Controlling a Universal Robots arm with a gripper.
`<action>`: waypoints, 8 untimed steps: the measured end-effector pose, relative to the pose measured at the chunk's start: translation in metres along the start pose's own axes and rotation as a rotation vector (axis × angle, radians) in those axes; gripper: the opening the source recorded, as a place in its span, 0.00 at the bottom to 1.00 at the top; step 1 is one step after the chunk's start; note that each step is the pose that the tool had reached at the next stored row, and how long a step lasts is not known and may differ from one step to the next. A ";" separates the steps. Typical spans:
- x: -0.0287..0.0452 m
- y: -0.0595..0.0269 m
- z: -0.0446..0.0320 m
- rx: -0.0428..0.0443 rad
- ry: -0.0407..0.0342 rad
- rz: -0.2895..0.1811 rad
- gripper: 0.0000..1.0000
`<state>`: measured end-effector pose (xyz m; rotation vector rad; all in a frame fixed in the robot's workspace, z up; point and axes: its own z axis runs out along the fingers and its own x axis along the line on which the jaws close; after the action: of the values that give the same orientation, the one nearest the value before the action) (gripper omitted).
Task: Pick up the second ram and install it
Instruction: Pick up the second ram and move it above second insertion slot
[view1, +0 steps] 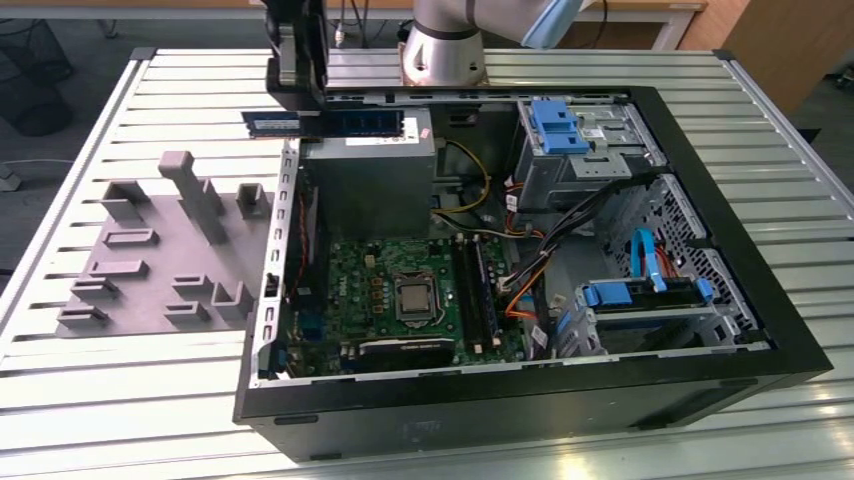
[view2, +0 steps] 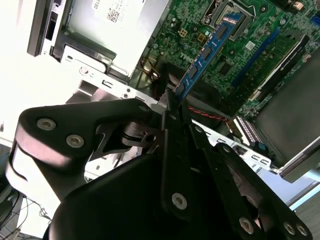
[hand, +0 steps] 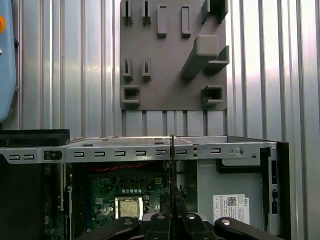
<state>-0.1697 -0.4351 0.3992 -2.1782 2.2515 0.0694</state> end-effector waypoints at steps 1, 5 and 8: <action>0.0000 -0.0003 0.0000 0.0000 0.0000 0.000 0.14; -0.0001 -0.0014 0.0000 0.0000 0.0000 0.000 0.14; -0.0001 -0.0021 0.0000 0.0000 0.0000 0.000 0.14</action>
<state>-0.1675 -0.4351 0.3992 -2.1782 2.2515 0.0694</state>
